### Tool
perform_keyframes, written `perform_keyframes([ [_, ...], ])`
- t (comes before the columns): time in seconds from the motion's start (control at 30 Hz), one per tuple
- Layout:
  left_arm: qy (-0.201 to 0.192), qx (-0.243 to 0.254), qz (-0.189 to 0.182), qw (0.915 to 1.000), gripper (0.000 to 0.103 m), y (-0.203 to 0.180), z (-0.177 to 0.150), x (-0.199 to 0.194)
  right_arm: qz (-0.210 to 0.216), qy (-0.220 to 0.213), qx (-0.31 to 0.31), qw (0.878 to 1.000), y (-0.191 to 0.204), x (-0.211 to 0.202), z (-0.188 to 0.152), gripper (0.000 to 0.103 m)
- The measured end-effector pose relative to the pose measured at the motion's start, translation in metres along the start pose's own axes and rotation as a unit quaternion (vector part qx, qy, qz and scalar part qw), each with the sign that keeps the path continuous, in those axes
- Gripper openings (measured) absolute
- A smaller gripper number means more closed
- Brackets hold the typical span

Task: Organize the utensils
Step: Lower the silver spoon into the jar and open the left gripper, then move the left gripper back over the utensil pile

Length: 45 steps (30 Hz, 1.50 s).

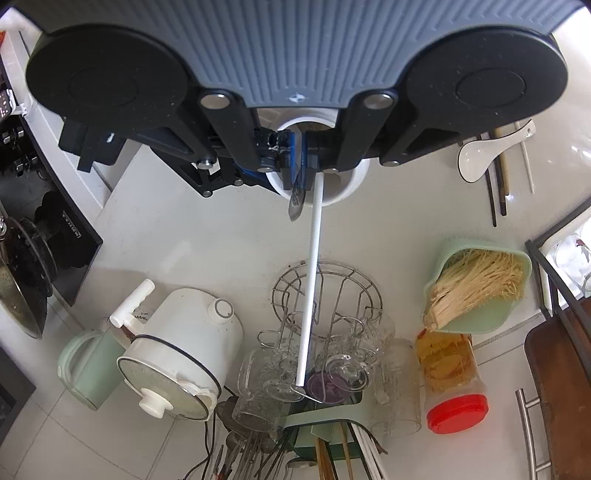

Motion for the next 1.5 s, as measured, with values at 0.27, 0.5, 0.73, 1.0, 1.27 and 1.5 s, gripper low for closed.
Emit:
perform_keyframes([
  [0.27,-0.003,-0.017,0.0,0.9998,0.023,0.003,-0.001,-0.008,-0.001,-0.002,-0.001,1.0,0.001,-0.001,-0.001,0.09],
  [0.5,-0.022,-0.02,-0.001,0.9996,0.029,-0.001,0.004,-0.025,-0.001,-0.004,0.001,1.0,0.001,-0.002,-0.001,0.09],
  [0.73,-0.061,-0.024,0.007,0.9978,0.029,-0.002,0.012,-0.056,-0.001,-0.005,0.001,1.0,0.001,-0.002,-0.001,0.09],
  [1.0,-0.102,-0.051,0.032,0.993,0.029,0.012,0.014,-0.091,0.002,-0.004,-0.003,1.0,0.001,-0.002,0.0,0.09],
  [1.27,-0.128,-0.079,0.062,0.9867,0.03,0.038,0.007,-0.118,0.0,-0.002,-0.002,1.0,0.001,-0.001,0.001,0.09],
  [1.5,-0.124,-0.094,0.089,0.9838,0.03,0.061,-0.007,-0.127,-0.005,0.002,0.002,1.0,0.002,0.001,0.002,0.09],
])
Point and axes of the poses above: each gripper's, at about its wrist camera, not at the fingertips, and x roughly the way its jaws point, y to its left, z to its top, the point moved 5 cm from there along x, roughly the way its jaws point, and after that the axes turned 4 degrees about -y, right-handed, at the moved point
